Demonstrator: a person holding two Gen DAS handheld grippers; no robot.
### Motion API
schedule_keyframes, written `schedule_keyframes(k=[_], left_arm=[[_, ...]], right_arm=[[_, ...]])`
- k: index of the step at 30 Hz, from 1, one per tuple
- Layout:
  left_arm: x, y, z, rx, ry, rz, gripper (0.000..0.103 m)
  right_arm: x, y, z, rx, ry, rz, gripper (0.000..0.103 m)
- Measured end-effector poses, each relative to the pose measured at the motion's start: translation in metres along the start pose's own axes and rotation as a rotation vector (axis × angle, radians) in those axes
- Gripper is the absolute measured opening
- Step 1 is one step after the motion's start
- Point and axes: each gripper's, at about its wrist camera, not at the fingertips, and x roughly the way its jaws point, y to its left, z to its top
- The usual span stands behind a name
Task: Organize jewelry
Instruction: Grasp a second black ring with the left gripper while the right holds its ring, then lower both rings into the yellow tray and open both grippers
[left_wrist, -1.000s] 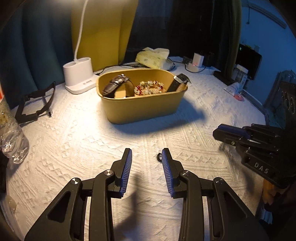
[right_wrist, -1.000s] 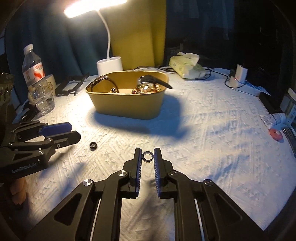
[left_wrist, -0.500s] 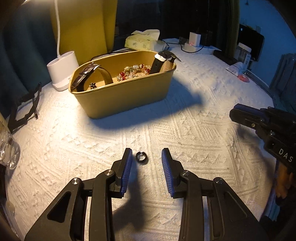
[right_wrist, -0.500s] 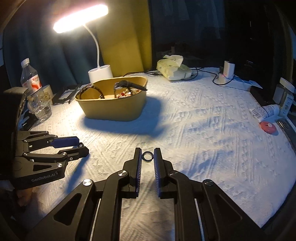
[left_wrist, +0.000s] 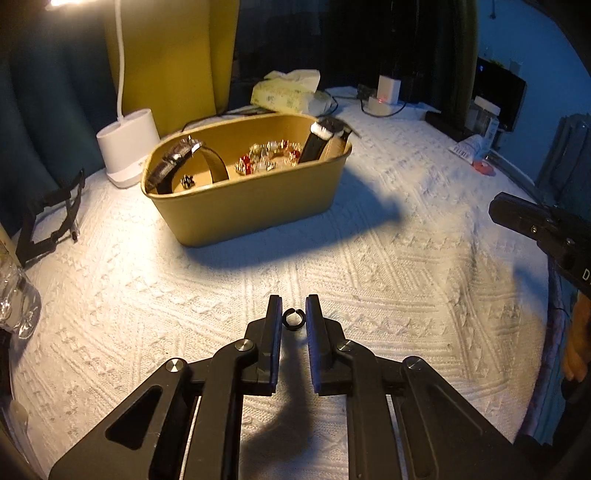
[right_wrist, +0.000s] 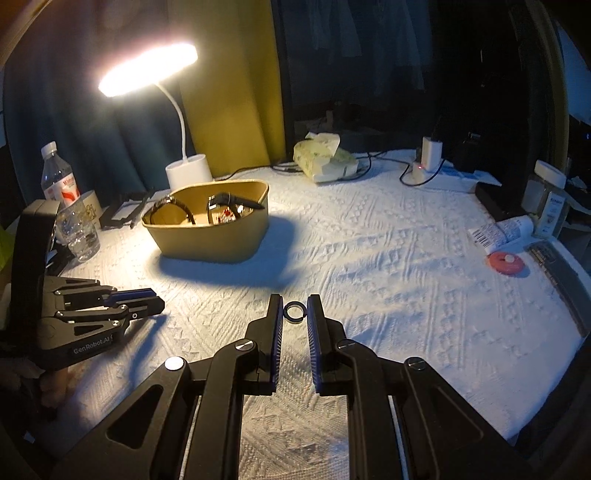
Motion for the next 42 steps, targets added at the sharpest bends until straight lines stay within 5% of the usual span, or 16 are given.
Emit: schedule_keyframes(k=[26,42], left_arm=[[-0.092,0.012,0.042,-0.033,-0.292,-0.034,0.014],[-0.057,0.045,0.072,-0.092,-0.246,-0.036,0.014]], right_arm=[[-0.035,0.038,0.059,-0.121,-0.123,-0.019,0.013],[0.009,0.057,0.095,-0.159,-0.113,0.047,0.013]])
